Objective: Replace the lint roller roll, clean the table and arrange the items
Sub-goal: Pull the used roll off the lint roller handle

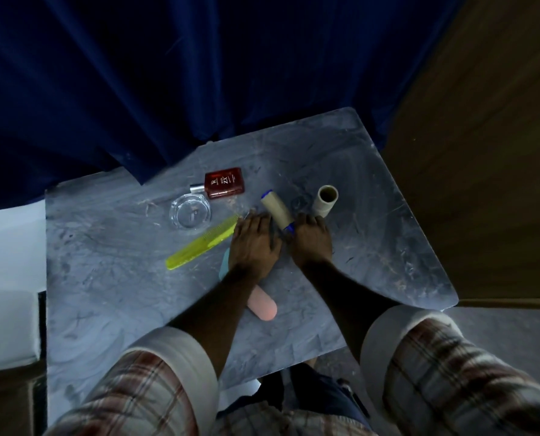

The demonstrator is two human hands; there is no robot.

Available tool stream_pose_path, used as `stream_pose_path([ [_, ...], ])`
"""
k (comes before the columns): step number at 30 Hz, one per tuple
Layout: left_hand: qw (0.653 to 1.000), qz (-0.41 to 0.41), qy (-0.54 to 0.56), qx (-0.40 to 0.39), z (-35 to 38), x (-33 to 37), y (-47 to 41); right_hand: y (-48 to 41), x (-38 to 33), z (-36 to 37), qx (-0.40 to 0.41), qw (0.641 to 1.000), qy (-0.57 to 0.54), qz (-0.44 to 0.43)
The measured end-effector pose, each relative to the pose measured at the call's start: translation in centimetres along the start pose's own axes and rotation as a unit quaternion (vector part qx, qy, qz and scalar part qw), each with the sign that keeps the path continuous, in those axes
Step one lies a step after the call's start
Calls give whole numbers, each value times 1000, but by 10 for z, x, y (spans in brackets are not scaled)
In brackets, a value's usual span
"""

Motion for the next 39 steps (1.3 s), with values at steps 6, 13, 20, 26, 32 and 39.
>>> stream_pose_path([
  [6, 989, -75, 121, 43, -15, -2, -5, 5, -1, -16, 20, 1000, -23, 4],
  [13, 755, -251, 606, 23, -56, -16, 20, 41, -26, -74, 23, 972, -172, -159],
  [20, 719, -199, 657, 106, -142, -29, 89, 86, -76, -154, -13, 932, -44, -360],
  [26, 688, -193, 650, 259, -209, -46, 143, 116, -126, -226, 15, 887, 51, -459],
  [32, 717, -157, 606, 306, -252, -58, 178, 139, -159, -274, 7, 846, 40, -532],
  [39, 632, -187, 687, 304, -251, -60, 200, 147, -165, -287, -2, 834, -37, -551],
])
Point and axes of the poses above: each hand's wrist, its own y-axis away from the middle knuckle, its own z-axis out of the palm, x = y × z, the point moved 5 cm from there along -y, towards the middle knuckle, and after that the axes turned 15 degrees about -y, right-handed, at the moved point
